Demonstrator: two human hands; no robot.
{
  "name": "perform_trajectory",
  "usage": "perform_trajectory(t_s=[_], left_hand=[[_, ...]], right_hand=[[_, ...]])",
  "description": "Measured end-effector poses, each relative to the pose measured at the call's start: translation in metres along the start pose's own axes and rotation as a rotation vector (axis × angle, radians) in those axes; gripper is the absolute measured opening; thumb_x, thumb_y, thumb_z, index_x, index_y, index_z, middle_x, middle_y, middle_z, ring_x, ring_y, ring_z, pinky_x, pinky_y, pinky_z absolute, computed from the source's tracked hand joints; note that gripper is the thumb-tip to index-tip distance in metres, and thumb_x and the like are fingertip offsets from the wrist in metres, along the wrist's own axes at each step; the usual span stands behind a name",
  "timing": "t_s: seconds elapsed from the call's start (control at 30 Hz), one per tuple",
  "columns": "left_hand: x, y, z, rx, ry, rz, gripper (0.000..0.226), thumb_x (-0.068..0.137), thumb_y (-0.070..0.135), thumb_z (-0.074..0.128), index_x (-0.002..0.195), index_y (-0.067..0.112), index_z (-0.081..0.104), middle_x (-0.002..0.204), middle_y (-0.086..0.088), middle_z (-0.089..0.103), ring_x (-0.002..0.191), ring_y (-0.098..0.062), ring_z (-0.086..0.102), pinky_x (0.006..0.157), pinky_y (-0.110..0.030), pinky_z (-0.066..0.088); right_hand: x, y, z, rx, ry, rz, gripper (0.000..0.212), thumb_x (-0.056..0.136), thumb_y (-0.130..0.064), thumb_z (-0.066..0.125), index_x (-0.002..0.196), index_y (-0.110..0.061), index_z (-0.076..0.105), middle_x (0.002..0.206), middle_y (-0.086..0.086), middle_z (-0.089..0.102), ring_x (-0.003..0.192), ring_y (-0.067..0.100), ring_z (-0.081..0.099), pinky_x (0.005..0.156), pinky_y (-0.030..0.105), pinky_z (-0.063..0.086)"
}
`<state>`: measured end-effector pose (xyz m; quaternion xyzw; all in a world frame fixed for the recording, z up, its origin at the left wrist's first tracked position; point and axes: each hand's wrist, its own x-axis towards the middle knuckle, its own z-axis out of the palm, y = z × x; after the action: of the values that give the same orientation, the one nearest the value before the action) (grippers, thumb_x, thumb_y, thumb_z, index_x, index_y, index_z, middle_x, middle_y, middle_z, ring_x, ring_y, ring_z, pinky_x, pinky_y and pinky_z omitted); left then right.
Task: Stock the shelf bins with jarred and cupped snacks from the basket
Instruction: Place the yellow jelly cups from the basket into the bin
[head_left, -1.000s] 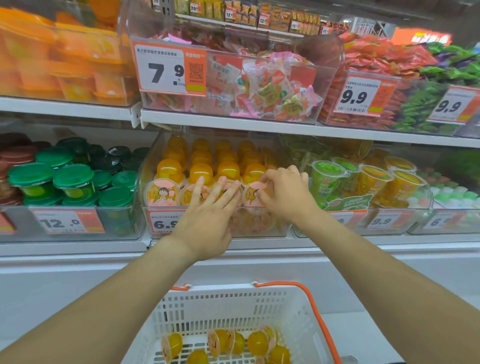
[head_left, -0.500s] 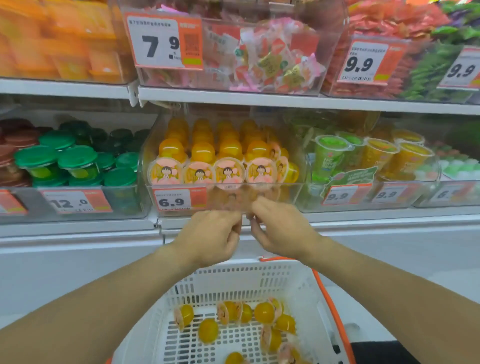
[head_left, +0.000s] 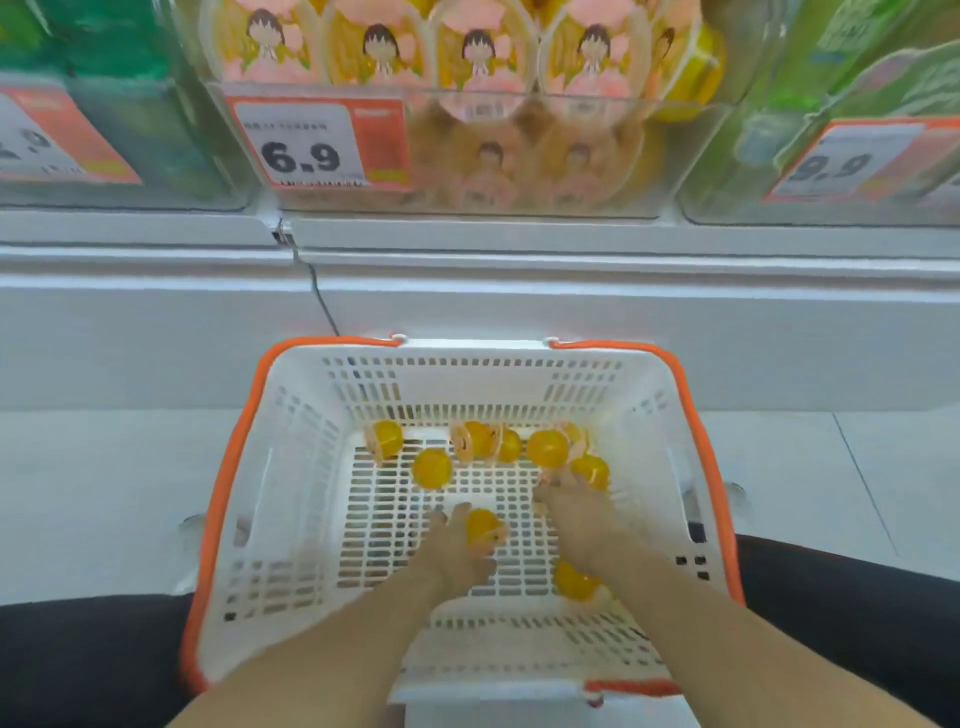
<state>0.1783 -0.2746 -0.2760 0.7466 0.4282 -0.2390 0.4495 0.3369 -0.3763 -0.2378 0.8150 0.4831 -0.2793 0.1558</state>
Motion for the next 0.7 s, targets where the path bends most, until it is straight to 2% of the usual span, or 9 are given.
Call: perform_trajectory(t_s=[0.1,0.17,0.27,0.37,0.4,0.47,0.53,0.63,0.7], left_hand=[[0.013,0.003,0.012,-0.053,0.035,0.055,0.059,0.095,0.045,0.061,0.142,0.021,0.036,0.139,-0.009,0.034,0.102,-0.024,0.057,0.08,-0.026,0.051],[0.019,0.003,0.012,-0.172,0.017,0.059,0.045,0.092,0.038,0.068,0.126,0.019,0.046,0.12,-0.002,0.047,0.092,-0.015,0.054,0.065,-0.011,0.046],[0.022,-0.006,0.0,-0.398,-0.132,0.006,0.032,0.085,0.024,0.077,0.111,0.016,0.061,0.102,-0.002,0.066,0.084,-0.015,0.061,0.065,-0.024,0.053],[0.009,-0.018,-0.023,-0.794,-0.323,-0.085,0.029,0.091,0.009,0.07,0.119,0.016,0.068,0.113,-0.007,0.072,0.097,-0.021,0.069,0.071,-0.031,0.053],[0.006,-0.022,-0.03,-0.932,-0.344,-0.128,0.031,0.093,0.008,0.067,0.123,0.013,0.065,0.118,-0.008,0.071,0.105,-0.023,0.068,0.075,-0.032,0.054],[0.0,-0.028,-0.042,-1.174,-0.4,-0.176,0.035,0.094,0.017,0.064,0.127,0.006,0.063,0.121,-0.015,0.068,0.11,-0.03,0.063,0.077,-0.037,0.053],[-0.004,-0.025,-0.051,-1.347,-0.407,-0.201,0.042,0.086,0.031,0.063,0.118,0.003,0.067,0.113,-0.022,0.066,0.104,-0.037,0.058,0.076,-0.041,0.05],[-0.006,-0.01,-0.067,-1.502,-0.285,-0.231,0.052,0.074,0.045,0.066,0.105,0.003,0.066,0.088,-0.017,0.061,0.079,-0.031,0.053,0.065,-0.036,0.046],[-0.011,0.0,-0.088,-1.398,-0.242,-0.213,0.061,0.065,0.051,0.074,0.104,0.004,0.067,0.082,-0.013,0.058,0.069,-0.025,0.047,0.057,-0.029,0.042]], right_hand=[[0.008,0.007,0.013,0.117,0.044,0.107,0.069,0.088,0.002,0.053,0.151,-0.012,0.028,0.149,0.015,0.034,0.13,0.03,0.044,0.103,0.04,0.046],[0.017,0.007,0.017,0.117,0.049,0.162,0.059,0.096,-0.009,0.047,0.15,-0.005,0.024,0.135,0.014,0.052,0.12,0.029,0.055,0.095,0.038,0.051],[0.032,0.003,0.015,0.234,0.102,0.283,0.055,0.1,-0.026,0.045,0.145,-0.002,0.026,0.109,0.008,0.067,0.096,0.027,0.067,0.069,0.036,0.053],[0.041,-0.002,0.011,0.343,0.07,0.389,0.065,0.096,-0.01,0.048,0.15,0.002,0.015,0.11,0.01,0.067,0.1,0.027,0.067,0.067,0.034,0.051],[0.044,-0.003,0.008,0.377,0.064,0.4,0.062,0.096,-0.01,0.049,0.149,0.001,0.02,0.109,0.01,0.067,0.102,0.027,0.066,0.067,0.032,0.05],[0.044,-0.008,-0.002,0.45,-0.026,0.376,0.036,0.095,-0.014,0.054,0.13,-0.009,0.047,0.093,0.006,0.064,0.099,0.023,0.067,0.063,0.027,0.05],[0.039,-0.012,-0.015,0.618,-0.176,0.312,0.016,0.094,-0.016,0.059,0.11,-0.015,0.06,0.081,0.002,0.059,0.088,0.018,0.063,0.062,0.022,0.049],[0.025,-0.017,-0.04,1.114,-0.267,0.221,0.032,0.091,-0.009,0.068,0.12,-0.009,0.054,0.084,0.015,0.068,0.066,0.018,0.061,0.056,0.024,0.051],[0.013,-0.016,-0.062,1.234,-0.196,0.124,0.027,0.093,-0.006,0.066,0.112,-0.009,0.047,0.077,0.018,0.064,0.054,0.017,0.056,0.048,0.024,0.047]])
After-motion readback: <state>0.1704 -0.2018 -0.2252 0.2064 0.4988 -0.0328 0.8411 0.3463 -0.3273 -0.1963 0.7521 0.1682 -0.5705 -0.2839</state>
